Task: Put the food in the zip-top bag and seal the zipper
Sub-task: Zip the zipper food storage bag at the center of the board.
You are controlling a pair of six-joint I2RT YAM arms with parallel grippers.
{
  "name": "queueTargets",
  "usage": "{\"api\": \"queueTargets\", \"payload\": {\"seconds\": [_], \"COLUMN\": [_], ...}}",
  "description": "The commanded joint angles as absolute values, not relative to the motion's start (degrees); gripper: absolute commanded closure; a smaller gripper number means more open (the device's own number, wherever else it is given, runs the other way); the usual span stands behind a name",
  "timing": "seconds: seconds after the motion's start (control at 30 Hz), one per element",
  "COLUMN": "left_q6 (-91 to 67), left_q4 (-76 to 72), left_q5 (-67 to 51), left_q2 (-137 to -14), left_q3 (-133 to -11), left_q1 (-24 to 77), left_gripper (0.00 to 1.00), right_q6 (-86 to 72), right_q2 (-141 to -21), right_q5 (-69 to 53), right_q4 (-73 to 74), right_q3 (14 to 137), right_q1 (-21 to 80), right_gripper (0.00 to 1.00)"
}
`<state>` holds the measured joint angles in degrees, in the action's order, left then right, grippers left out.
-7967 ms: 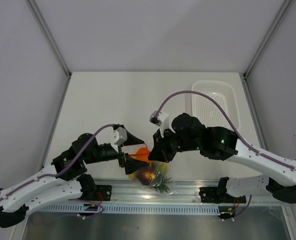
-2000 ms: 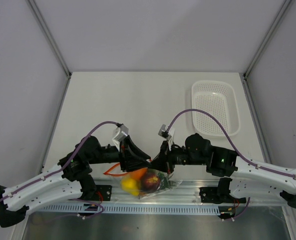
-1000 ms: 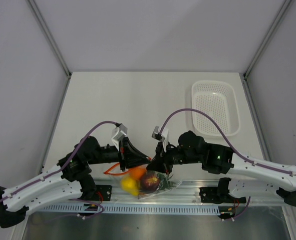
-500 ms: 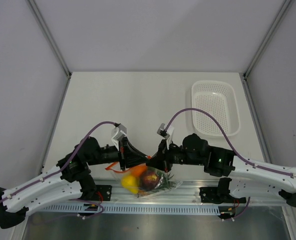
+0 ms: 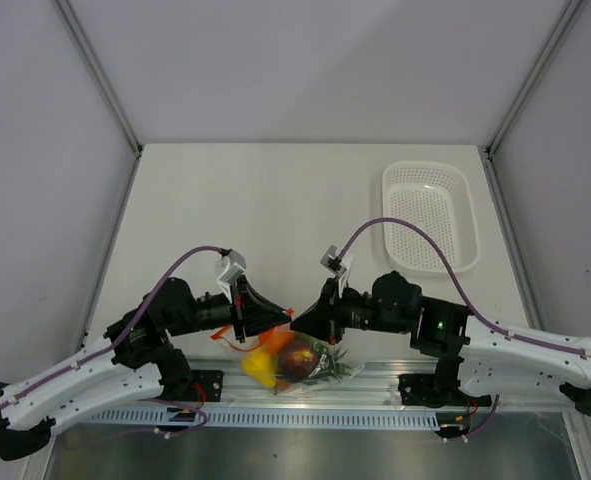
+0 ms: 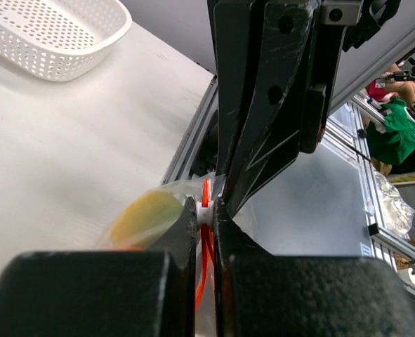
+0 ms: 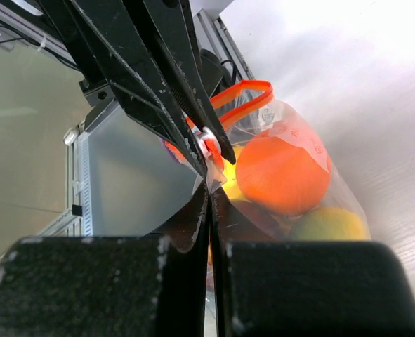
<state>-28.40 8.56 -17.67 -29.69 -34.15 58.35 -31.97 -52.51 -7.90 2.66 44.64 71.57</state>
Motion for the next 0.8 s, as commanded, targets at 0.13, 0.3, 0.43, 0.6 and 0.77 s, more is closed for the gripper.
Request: {"api": "queueTargets", "payload": {"seconds": [0.13,0.3,0.43,0.6,0.77], "left_q6": [-26.7,-26.4,-26.3,-25.9,-25.4], "left_q4": [14.9,13.4,11.2,9.1,9.1], "left_q5": [-16.3,-20.1,-23.4,-26.0,-26.3], "left_q2": [-27.9,-28.7,-30.3,-30.8,-30.6], "left_q3": [-35.0,-36.5,-37.0,-37.4,-38.2], "left_q1": [57.9,57.9,57.9,57.9,57.9], "left_gripper": [0.99,0.99,0.97,0.94,0.99], "right_q6": [-32.7,-28.6,-23.5,-18.7,-17.1], "right_q2": [-48.5,-50.7,-53.5,-55.3,-56.7], "right_q5": [-5.7,-13.0,-15.8,-17.5,-20.1], "right_q4": [-2.2,2.1,10.5,16.6,19.3], "right_q3": [44.6,48.0,52.8,57.3,59.2], "right_q1": [71.1,69.9,70.0,69.9,68.4], "right_gripper": [1.00,1.00,0.79,0.73,0.71]}}
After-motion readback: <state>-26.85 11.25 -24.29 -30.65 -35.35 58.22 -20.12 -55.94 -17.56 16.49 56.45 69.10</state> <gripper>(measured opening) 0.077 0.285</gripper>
